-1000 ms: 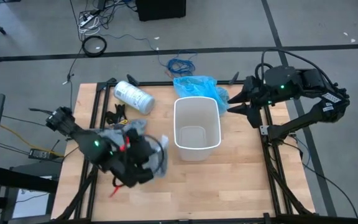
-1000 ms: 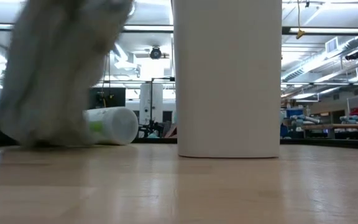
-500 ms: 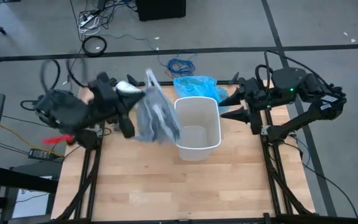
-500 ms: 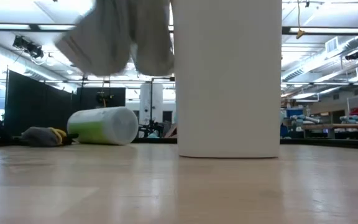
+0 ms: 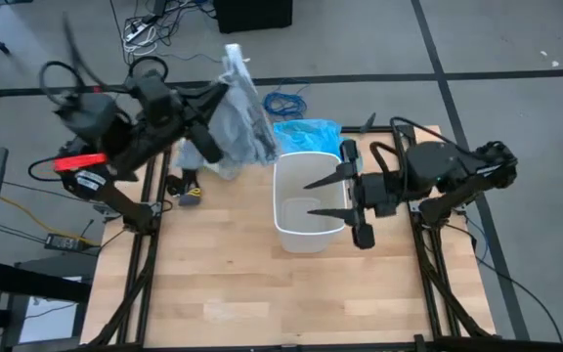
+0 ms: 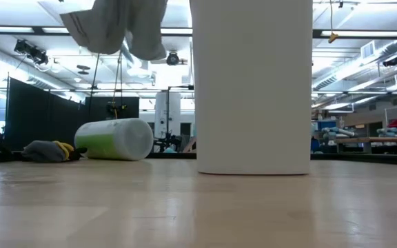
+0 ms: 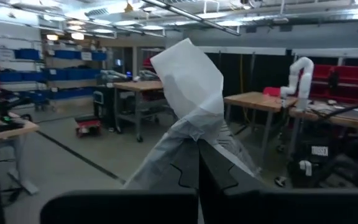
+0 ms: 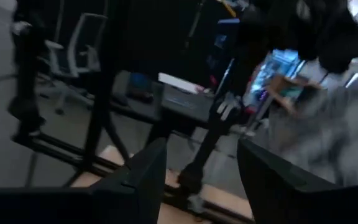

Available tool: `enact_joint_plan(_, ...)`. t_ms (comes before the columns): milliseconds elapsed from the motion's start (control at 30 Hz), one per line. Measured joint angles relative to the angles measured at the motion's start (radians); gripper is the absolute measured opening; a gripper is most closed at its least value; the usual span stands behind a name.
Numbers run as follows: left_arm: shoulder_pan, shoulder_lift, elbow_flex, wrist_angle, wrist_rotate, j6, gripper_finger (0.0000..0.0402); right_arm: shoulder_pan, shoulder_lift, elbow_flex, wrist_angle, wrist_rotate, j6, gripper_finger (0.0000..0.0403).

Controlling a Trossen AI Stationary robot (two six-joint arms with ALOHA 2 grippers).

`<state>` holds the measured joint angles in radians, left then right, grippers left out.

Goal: Place trash/remove bag and relplace
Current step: Put the gray trash bag into the trash bin

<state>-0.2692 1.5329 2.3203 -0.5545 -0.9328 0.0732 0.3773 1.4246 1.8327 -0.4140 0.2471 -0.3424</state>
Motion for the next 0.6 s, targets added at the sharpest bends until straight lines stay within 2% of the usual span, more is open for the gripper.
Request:
enact_joint_plan(333,0.074,0.094,-0.002,0.075,0.200,-0.128,0.0000,0.114,0.046,0.099,-0.035,0.310,-0.194,0.0175)
enact_joint_plan(433,0.083,0.109,-0.002,0.127,0.295,-0.164,0.0000,0.126,0.046,0.099,-0.065,0.433,-0.211,0.0177)
enact_joint_plan(600,0.086,0.119,-0.001,0.144,0.396,-0.232,0.0000,0.109,0.046,0.099,-0.162,0.616,-0.205,0.0179)
